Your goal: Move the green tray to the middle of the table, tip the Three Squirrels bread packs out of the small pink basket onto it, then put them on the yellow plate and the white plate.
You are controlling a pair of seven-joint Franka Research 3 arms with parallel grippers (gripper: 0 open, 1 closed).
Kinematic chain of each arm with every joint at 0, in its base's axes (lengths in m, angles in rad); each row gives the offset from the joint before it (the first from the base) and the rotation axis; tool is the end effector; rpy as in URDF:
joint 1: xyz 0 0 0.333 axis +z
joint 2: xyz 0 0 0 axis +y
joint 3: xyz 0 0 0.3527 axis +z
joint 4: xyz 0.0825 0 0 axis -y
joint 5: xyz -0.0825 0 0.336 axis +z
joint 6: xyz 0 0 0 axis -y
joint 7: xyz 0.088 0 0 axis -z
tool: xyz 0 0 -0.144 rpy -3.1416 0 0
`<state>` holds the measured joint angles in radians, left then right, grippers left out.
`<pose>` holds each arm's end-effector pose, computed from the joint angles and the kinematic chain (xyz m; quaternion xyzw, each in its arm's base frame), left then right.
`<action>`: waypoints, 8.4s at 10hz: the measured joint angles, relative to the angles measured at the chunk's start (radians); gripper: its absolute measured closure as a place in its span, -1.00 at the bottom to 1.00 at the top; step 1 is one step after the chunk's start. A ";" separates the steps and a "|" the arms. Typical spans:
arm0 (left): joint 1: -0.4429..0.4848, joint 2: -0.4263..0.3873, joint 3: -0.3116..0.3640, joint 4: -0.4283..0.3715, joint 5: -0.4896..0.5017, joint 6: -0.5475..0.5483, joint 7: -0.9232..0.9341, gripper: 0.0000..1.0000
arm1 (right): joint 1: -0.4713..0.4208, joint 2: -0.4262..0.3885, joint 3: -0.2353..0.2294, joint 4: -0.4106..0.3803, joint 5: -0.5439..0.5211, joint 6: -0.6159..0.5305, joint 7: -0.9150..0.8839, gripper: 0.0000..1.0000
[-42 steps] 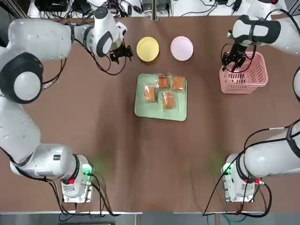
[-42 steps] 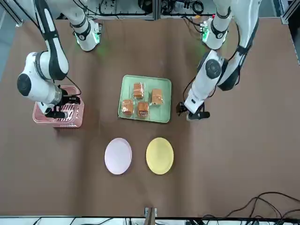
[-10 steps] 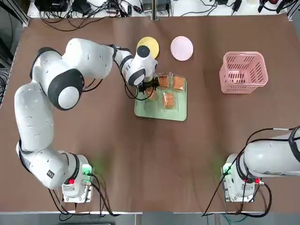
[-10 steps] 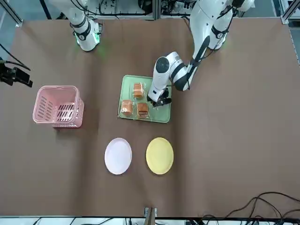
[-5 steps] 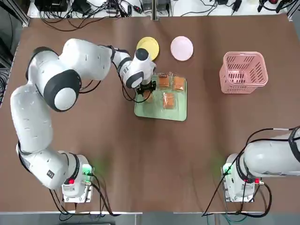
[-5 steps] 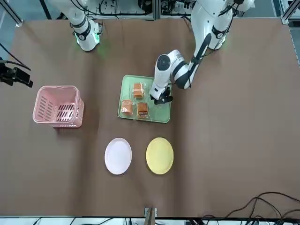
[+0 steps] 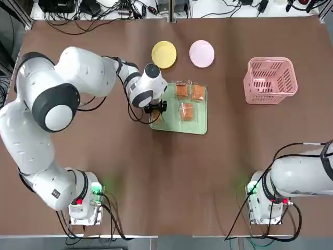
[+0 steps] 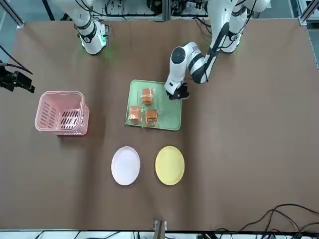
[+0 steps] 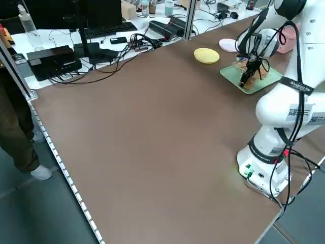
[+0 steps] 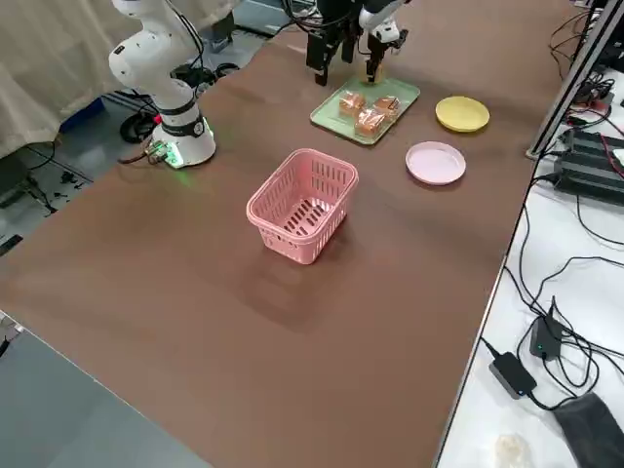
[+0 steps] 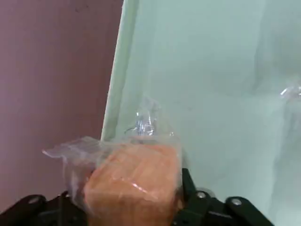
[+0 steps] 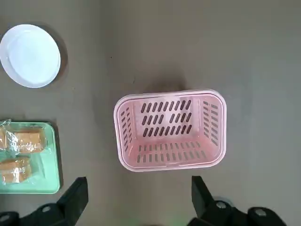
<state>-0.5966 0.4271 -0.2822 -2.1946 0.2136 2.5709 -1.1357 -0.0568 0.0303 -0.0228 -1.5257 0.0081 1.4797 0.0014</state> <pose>0.3474 -0.4162 0.2297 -0.9987 -0.0488 0.0081 0.0097 0.5032 -0.0387 0.6202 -0.9985 0.0403 0.0380 0.0052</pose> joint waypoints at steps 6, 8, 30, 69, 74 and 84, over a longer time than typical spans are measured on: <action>0.000 0.003 0.005 0.034 0.000 0.023 0.000 -1.00 | 0.000 -0.003 -0.001 0.003 -0.001 -0.036 0.008 -0.95; 0.000 0.008 0.008 0.048 0.000 0.023 0.000 -1.00 | 0.000 -0.003 -0.001 0.003 -0.001 -0.035 0.009 -0.95; -0.143 0.328 0.128 0.690 -0.013 -0.166 -0.089 -1.00 | -0.006 -0.003 -0.012 0.003 -0.001 -0.023 0.019 -0.95; -0.020 0.148 0.162 0.375 -0.017 -0.210 0.169 -1.00 | -0.006 -0.003 -0.010 0.003 0.000 -0.025 0.020 -0.95; -0.057 0.089 0.083 0.425 -0.129 -0.346 0.168 -1.00 | -0.006 -0.003 -0.011 0.003 0.000 -0.026 0.020 -0.95; -0.191 0.223 0.096 0.506 -0.192 -0.392 0.140 -1.00 | -0.007 -0.003 -0.012 0.003 0.000 -0.027 0.021 -0.95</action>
<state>-0.7878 0.6498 -0.1860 -1.6890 0.0220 2.1791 -0.9953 -0.0633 0.0276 -0.0349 -1.5230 0.0077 1.4525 0.0224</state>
